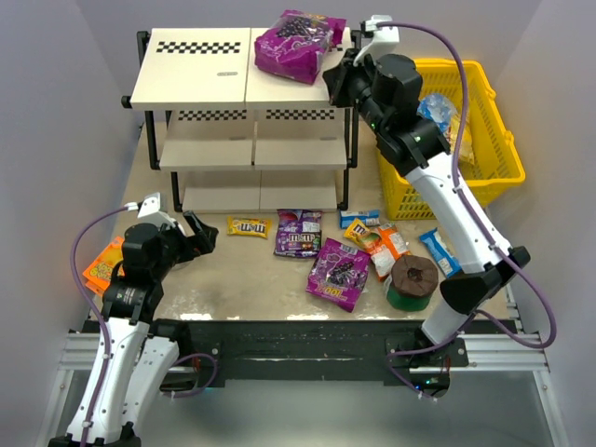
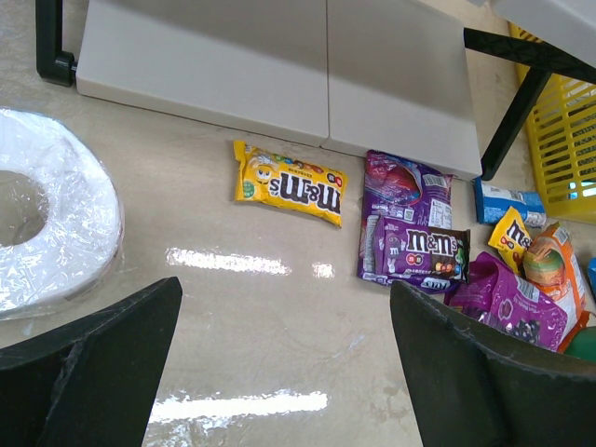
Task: Place and organize the candy bags onto the shelf
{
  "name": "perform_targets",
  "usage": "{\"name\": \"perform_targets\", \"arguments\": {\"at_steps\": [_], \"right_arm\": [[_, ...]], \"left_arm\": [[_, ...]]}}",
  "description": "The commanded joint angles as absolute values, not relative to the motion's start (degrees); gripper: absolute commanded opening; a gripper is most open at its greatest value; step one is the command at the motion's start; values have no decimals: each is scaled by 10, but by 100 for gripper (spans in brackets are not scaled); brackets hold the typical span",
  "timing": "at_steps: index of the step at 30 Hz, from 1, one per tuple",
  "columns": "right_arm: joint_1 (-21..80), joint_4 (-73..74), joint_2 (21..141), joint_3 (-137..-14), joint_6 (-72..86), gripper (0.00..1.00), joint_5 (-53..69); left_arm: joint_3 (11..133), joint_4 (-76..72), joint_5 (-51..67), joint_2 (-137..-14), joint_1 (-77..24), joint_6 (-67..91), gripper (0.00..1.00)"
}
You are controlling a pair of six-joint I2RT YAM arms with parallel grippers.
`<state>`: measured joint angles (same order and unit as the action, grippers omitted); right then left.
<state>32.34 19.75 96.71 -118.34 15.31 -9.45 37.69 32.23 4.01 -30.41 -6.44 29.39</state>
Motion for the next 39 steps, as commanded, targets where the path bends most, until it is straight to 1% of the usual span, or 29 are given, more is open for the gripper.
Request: {"name": "perform_targets", "arguments": {"at_steps": [1,4,5,7,8,9,11,16,22,25,26,28,29,30,31,32,39], "right_arm": [[325,163,917,-1167,143,0,-83],[323,161,912,-1162,146,0,-56],[323,162,915,-1165,148,14,-45],[323,156,918,-1166,146,32,-13],[323,142,919,-1161,145,44,-2],[324,138,921,-1161,143,47,17],[323,134,929,-1162,142,50,36],[323,135,954,-1190,131,51,57],[323,145,1000,-1235,123,50,62],[323,140,1008,-1238,124,43,58],[323,139,1009,-1238,125,37,55],[323,141,1009,-1234,124,31,43],[323,140,1006,-1231,121,23,41],[322,139,1005,-1228,120,19,40],[321,135,1002,-1220,121,7,37],[318,133,997,-1216,121,1,36],[298,125,961,-1179,129,0,26]], "left_arm": [[374,302,38,-303,-66,294,100],[374,302,39,-302,-65,294,100],[374,301,38,-302,-65,294,100],[375,302,39,-303,-65,294,100],[375,302,39,-303,-65,294,100],[375,303,38,-301,-64,294,100],[375,303,37,-299,-65,294,100],[375,303,37,-297,-65,295,100],[375,303,36,-300,-65,295,100],[375,303,34,-300,-65,295,100],[376,303,34,-300,-65,294,100],[375,302,34,-301,-65,294,99],[375,303,35,-301,-65,295,99],[375,302,34,-301,-65,294,99],[375,302,34,-301,-65,295,100],[375,302,35,-301,-65,294,99],[375,302,34,-303,-65,295,99]]}}
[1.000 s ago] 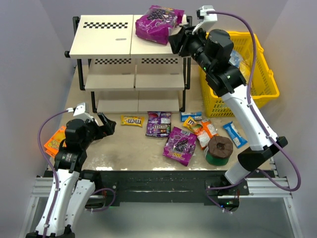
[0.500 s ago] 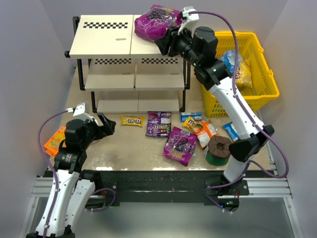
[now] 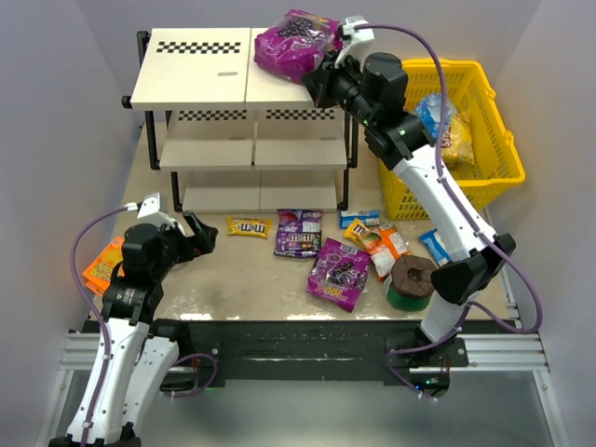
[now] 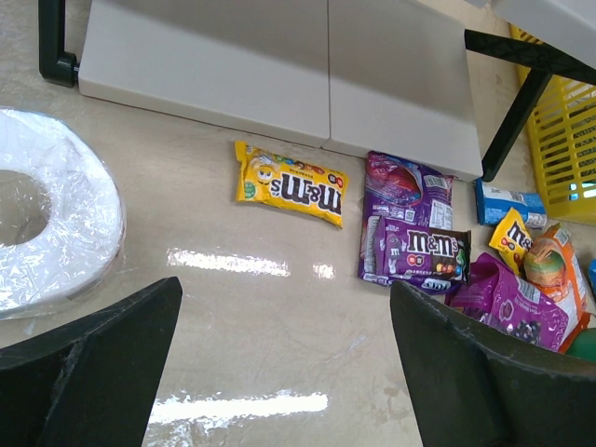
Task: Place and organize the candy bags onto the shelf
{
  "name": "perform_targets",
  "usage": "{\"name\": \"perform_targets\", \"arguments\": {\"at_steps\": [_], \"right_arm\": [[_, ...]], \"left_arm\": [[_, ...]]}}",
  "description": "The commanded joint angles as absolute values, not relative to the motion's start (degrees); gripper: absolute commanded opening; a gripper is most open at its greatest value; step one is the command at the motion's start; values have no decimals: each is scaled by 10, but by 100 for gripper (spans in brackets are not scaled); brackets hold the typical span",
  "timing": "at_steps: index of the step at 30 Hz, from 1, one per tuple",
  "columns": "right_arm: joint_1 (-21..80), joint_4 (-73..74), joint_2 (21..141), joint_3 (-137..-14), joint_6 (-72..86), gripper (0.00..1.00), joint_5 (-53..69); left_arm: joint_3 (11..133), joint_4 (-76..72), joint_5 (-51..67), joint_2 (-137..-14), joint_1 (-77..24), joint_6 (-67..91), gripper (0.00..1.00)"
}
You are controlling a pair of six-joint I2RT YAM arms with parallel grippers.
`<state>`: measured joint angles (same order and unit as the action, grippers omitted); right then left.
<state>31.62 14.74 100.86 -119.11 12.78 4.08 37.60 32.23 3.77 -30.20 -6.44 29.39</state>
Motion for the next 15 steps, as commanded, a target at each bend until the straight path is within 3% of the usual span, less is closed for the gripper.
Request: {"name": "perform_targets", "arguments": {"at_steps": [1,12,13,15], "right_arm": [[296,127,955,-1168,130,0,24],[265,129,904,-1107,127,0,-18],[265,131,903,-1106,125,2,-33],[263,131,900,-1102,120,23,-43]], "left_arm": [[375,302,35,-304,-65,295,100],[375,302,37,-304,-65,295,100],[375,302,36,-303,-65,295,99],[375,302,36,-301,-65,295,100]]}}
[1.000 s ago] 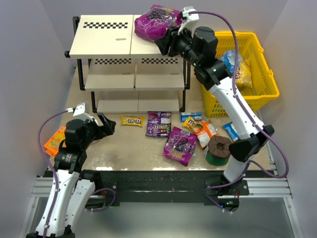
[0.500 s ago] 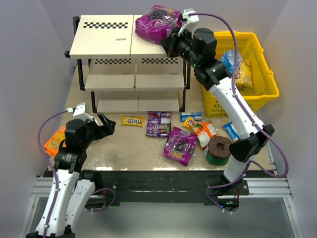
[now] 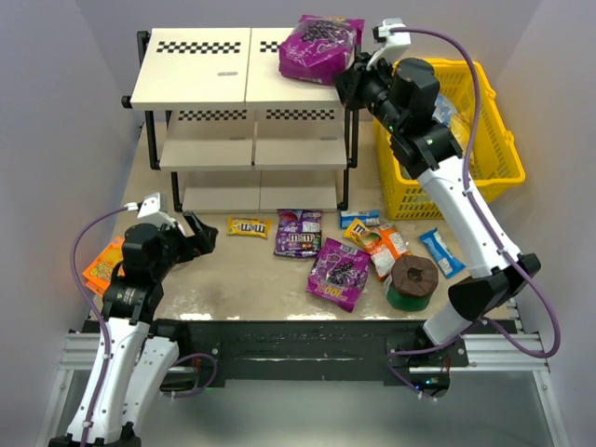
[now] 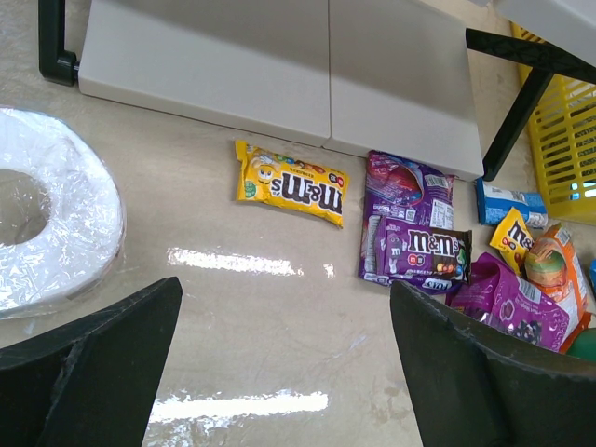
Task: Place and organize the candy bags onto the shelf
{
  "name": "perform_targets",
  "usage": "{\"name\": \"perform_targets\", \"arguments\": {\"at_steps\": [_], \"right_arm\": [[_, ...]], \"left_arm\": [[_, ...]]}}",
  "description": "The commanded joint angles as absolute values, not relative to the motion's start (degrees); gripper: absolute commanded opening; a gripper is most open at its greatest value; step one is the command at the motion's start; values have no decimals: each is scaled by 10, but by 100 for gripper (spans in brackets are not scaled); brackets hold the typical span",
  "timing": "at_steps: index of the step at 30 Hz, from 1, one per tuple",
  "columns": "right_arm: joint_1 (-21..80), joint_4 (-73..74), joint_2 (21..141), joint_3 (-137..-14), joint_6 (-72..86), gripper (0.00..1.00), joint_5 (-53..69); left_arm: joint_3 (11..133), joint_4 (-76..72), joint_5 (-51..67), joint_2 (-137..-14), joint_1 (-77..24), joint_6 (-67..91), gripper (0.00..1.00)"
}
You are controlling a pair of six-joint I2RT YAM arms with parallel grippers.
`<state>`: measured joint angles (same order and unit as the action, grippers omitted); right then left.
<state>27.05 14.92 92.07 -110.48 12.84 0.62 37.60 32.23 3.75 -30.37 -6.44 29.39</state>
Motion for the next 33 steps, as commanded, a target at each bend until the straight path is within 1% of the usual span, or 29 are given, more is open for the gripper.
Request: {"name": "perform_targets", "arguments": {"at_steps": [1,2,4,6,7,10,17,18,22,24,26,31,32,33], "right_arm": [[262,130,897,-1100,120,50,-48],[263,127,893,-1098,120,62,-51],[263,115,882,-1084,127,78,-42],[263,103,860,-1069,136,87,-24],[263,96,855,-1069,149,93,-25],[262,104,851,-1092,176,98,-50],[256,145,932,-1217,230,97,-101],[254,153,946,-1254,238,96,-102],[239,179,1032,-1342,269,89,-78],[232,189,1056,-1386,275,86,-68],[229,197,1081,-1399,280,85,-67],[225,173,1092,-1374,285,79,-59],[224,168,1096,-1371,284,77,-56],[224,164,1099,-1367,281,73,-38]], "left_arm": [[375,302,36,-301,-65,295,100],[375,302,36,-301,-65,295,100],[375,302,35,-300,-65,294,100],[375,302,36,-299,-65,295,100],[375,302,35,-299,-65,295,100],[375,302,35,-299,-65,295,100],[375,303,34,-295,-65,295,100],[375,303,33,-294,-64,296,100],[375,304,33,-293,-65,296,100],[375,303,31,-292,-65,297,100],[375,305,31,-292,-65,297,100],[375,305,29,-289,-65,298,99],[375,305,30,-289,-65,298,100],[375,305,29,-290,-65,298,100]]}}
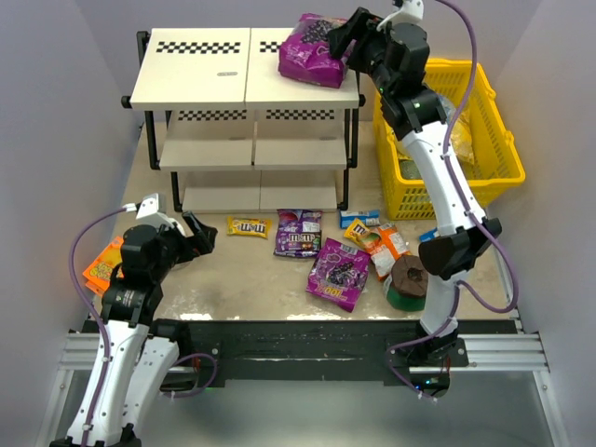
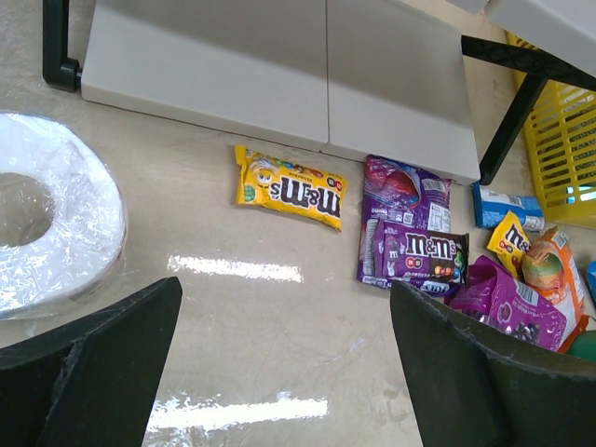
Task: Place and organize the candy bags onto the shelf
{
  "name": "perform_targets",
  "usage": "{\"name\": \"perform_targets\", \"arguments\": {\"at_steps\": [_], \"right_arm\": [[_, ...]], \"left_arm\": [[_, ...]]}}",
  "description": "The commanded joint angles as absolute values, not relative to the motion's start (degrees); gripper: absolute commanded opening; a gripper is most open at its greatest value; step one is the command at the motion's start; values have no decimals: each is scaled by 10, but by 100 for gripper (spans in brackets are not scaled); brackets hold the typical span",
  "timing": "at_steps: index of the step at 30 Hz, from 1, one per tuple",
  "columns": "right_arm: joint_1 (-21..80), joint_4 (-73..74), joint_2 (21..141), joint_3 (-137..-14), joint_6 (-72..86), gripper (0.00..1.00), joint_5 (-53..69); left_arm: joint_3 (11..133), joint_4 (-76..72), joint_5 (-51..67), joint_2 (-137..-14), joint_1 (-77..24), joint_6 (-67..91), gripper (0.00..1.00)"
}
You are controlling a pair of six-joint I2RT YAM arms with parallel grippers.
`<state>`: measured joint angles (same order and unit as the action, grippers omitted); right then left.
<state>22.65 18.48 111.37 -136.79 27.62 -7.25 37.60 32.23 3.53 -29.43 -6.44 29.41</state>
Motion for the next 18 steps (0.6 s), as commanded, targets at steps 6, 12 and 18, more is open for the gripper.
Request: {"name": "perform_targets", "arguments": {"at_steps": [6,12,18], "right_arm": [[217,90,1099,-1321,248,65,35],[185,57,1128,-1340,237,54,169],[154,33,1172,-1372,259,45,287]], "left_arm": [[375,306,28,-289,-65,298,99],[375,306,27,-288,-65,298,100],[375,306,27,-290,-65,298,100]]}}
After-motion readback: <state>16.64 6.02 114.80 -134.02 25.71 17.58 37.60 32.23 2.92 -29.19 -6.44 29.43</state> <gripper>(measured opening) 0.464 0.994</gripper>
